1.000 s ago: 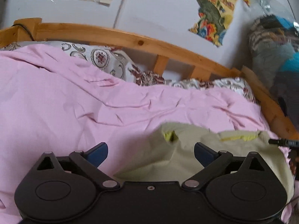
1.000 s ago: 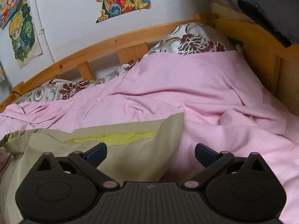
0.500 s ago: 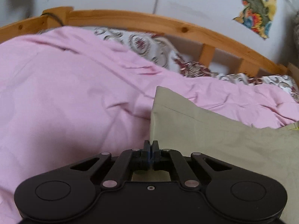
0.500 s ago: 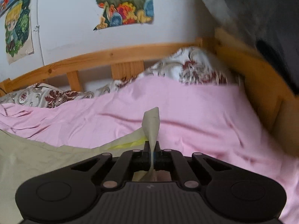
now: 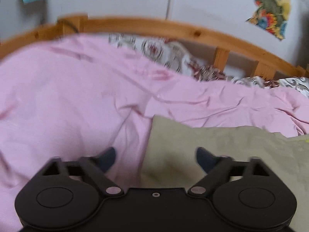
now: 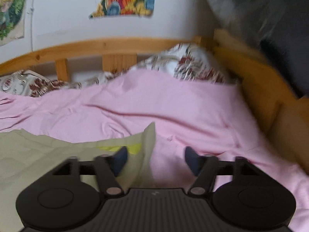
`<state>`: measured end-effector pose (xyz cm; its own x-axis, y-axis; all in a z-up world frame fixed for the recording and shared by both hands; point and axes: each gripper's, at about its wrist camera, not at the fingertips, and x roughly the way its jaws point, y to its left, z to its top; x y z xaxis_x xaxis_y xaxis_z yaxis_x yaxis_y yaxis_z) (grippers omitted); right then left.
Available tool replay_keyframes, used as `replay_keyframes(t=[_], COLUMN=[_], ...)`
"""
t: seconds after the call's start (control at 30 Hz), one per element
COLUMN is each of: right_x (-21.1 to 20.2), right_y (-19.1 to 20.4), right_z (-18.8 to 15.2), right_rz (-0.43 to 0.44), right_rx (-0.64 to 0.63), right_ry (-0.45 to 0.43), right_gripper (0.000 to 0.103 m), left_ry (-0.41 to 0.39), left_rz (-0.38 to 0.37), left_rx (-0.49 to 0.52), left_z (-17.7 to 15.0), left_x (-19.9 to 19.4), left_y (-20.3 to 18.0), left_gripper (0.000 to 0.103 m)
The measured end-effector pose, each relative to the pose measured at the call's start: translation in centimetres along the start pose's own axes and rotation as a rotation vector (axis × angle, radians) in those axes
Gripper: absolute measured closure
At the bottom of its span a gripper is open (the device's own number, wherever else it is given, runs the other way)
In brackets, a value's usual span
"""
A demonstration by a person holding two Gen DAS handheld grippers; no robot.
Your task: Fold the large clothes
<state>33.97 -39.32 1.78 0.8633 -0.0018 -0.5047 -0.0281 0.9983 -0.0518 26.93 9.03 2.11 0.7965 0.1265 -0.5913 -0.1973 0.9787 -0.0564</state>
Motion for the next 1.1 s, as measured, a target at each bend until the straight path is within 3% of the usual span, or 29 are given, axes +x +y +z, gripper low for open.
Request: replay_keyframes(t=[0.07,0.2,0.33,0.4,0.47,0.6,0.7,0.87,1.03,1.1], right_x=[-2.9,-8.7,-11.2,-10.5,-8.7,-4.2,-0.1,4.2,4.1,2.8], right_y=[0.7,4.5,8.8,10.5,11.4,10.2,8.3,6.2,5.0,4.8], right_z=[-0.3,-3.1,-8.1,-9.5,-10.0,-8.8,-7.5,-7.0,-6.5,-5.7], right_rz=[-0.002,0.057,0.102,0.103,0.05,-0.041,-0.116,-0.103,-0.07,-0.117], right_rx=[-0.02,-0.076,-0.219,-0.335,-0.421,-0.398,-0.325,-0.226,-0.172,-0.15], right_ry=[-0.039,-0.115,-0.197,-0.194,-0.204,-0.177,-0.128,-0.054,-0.031,-0.054], right_gripper=[0.001,0.0,0.0,0.0,0.0,0.001,0.001,0.001,0.001,0.0], left_ry=[-0.061,-0.126,-0.082,-0.09,-0.125,-0.097,-0.064,-0.062,-0.051,-0.083], left_rz=[-0.013,-0.167,-0.322,-0.301,-0.215,-0.068,-0.048,-0.025,-0.041,-0.064], left_rx=[0.045,0.027,0.052,0.142,0.192,0.115,0.012,-0.099,-0.112,-0.114], left_z=[-0.9,-4.1,-7.7,-9.0,-9.5,-8.4,-7.9,-7.3,-6.9,-6.5], left_x=[-2.5,-6.0,-5.4,-4.1,-2.5,1.9,4.7,7.1,5.3,3.0], left_y=[-2.2,-7.2,-11.7,-13.4,-14.2,-12.8,-10.7,-8.2,-7.3,-6.6], left_gripper=[0.003,0.001,0.001,0.001,0.001,0.001,0.001,0.001,0.003,0.001])
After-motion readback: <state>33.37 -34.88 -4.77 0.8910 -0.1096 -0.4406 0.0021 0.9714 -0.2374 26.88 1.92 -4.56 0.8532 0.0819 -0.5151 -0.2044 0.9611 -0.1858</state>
